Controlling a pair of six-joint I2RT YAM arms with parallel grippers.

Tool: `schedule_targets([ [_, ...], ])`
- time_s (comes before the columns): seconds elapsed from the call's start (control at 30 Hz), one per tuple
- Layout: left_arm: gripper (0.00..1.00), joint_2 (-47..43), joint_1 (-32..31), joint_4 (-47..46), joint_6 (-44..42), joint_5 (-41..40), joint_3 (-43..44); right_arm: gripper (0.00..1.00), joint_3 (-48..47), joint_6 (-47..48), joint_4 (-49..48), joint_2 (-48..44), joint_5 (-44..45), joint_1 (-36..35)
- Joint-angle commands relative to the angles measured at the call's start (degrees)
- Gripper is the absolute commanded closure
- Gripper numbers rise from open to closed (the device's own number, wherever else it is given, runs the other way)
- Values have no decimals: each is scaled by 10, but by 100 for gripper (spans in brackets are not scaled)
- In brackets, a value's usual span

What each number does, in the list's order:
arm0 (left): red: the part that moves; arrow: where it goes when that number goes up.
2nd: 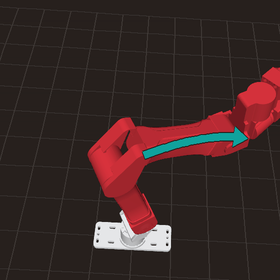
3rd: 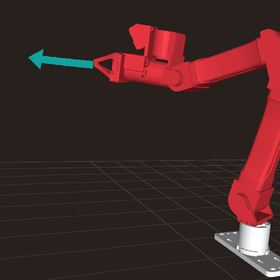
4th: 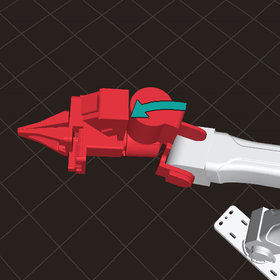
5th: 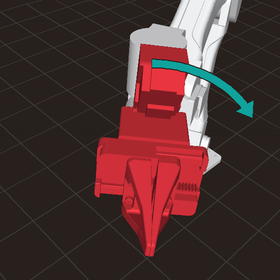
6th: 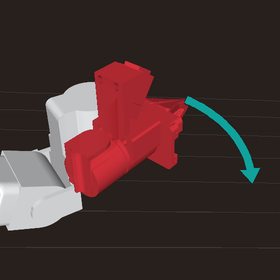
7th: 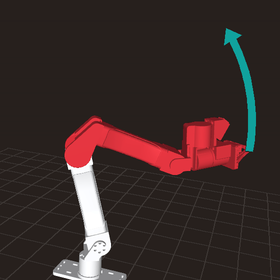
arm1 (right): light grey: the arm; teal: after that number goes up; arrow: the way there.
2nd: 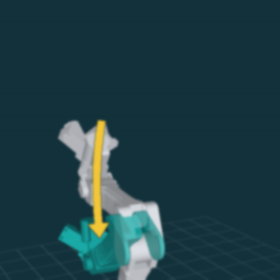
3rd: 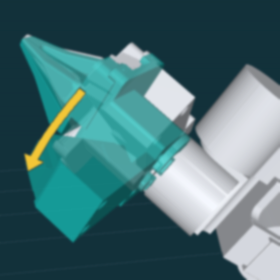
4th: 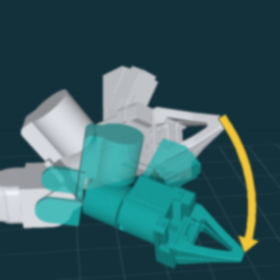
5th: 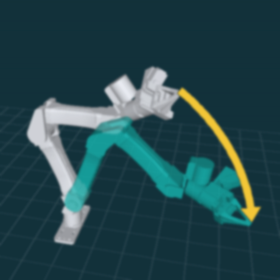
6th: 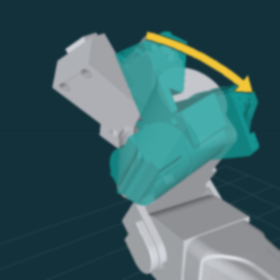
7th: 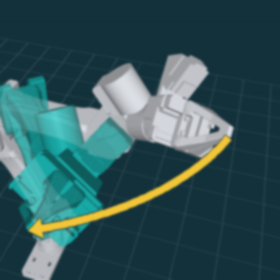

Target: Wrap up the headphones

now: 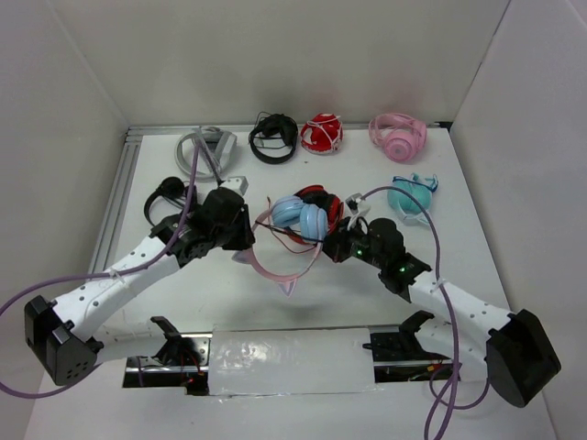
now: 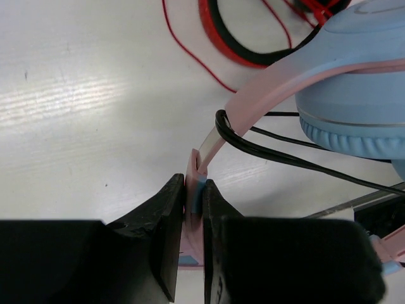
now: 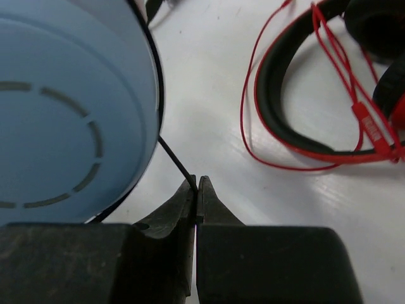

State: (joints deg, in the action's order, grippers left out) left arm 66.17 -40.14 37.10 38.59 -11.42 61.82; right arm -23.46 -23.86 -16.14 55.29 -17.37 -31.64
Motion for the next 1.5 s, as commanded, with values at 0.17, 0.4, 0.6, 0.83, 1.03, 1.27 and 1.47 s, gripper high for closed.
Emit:
schedule_targets([
  [0.17,100,-12,29,89,177,-132,-53,98,11,-36,82,68,124,-57],
  [0.4,100,-31,24,71,188,-138,-105,100,-11,-59,94,120,208,-112],
  [0.6,100,-57,21,16,147,-114,-120,100,-29,-77,122,118,266,-106],
  [0.83,100,23,9,110,238,-156,-60,100,-39,-71,124,139,221,-70],
  [1.03,100,58,69,235,346,-196,-26,100,-128,-38,110,220,176,-98],
  [1.27,100,-22,237,60,209,-140,-128,100,-342,7,147,438,131,-112],
  [1.47,100,-29,341,10,185,-89,-170,100,-519,86,269,565,172,-117],
])
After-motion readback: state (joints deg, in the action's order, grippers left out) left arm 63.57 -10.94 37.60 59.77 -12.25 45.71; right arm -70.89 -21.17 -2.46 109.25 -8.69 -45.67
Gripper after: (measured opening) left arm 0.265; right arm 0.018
